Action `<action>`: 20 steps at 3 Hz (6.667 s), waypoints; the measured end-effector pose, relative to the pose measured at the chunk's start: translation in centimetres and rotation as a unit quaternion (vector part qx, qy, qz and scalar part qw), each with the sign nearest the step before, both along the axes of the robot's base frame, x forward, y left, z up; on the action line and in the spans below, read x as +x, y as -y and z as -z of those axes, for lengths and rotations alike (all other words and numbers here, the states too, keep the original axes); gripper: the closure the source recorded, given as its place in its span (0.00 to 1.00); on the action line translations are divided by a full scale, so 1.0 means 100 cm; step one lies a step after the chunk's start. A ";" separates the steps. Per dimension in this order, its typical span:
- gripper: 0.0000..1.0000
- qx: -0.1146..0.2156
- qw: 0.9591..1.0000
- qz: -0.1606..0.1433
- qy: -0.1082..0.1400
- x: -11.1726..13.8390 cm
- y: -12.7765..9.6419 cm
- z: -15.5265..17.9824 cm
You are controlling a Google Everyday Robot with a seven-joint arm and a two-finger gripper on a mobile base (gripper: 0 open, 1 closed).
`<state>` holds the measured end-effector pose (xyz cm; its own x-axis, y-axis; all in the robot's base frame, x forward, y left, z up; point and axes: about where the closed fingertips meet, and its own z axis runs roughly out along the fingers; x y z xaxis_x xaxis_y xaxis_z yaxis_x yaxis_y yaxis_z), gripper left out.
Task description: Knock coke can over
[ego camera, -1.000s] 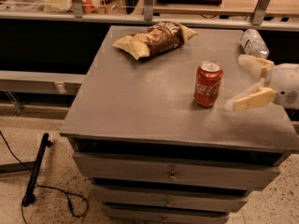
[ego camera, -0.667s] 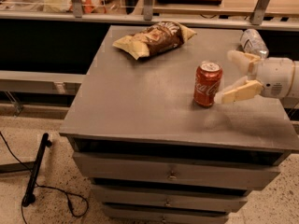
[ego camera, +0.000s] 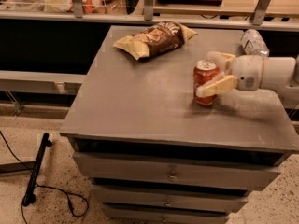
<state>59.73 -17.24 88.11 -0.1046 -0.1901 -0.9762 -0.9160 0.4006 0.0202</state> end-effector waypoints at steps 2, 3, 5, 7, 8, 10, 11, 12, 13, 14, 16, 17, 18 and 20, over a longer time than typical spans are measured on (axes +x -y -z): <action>0.00 0.009 1.000 -0.013 -0.002 0.027 -0.010 0.006; 0.16 0.011 1.000 -0.012 0.003 0.020 -0.005 0.007; 0.62 0.005 1.000 -0.020 0.016 0.005 0.000 0.007; 1.00 -0.077 0.996 -0.041 0.008 0.000 0.009 -0.019; 1.00 -0.209 0.976 -0.063 -0.013 -0.010 0.015 -0.026; 1.00 -0.357 0.933 -0.034 -0.024 -0.030 0.034 -0.042; 1.00 -0.389 0.921 0.010 -0.005 -0.037 0.040 -0.060; 1.00 -0.432 0.901 0.034 0.020 -0.044 0.037 -0.074; 1.00 -0.486 0.872 0.026 0.054 -0.053 0.026 -0.080; 1.00 -0.530 0.844 -0.006 0.081 -0.063 0.006 -0.075; 1.00 -0.563 0.804 -0.115 0.151 -0.088 -0.032 -0.052; 1.00 -0.576 0.780 -0.176 0.171 -0.098 -0.047 -0.033; 1.00 -0.583 0.760 -0.235 0.165 -0.099 -0.055 -0.010; 1.00 -0.610 0.724 -0.294 0.132 -0.079 -0.043 0.015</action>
Offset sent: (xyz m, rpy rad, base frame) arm 0.0347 0.0030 -0.0071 0.0263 -0.0036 0.0160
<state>51.87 -12.97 86.64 0.5038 -0.8637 -0.0146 -0.8430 -0.4879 -0.2266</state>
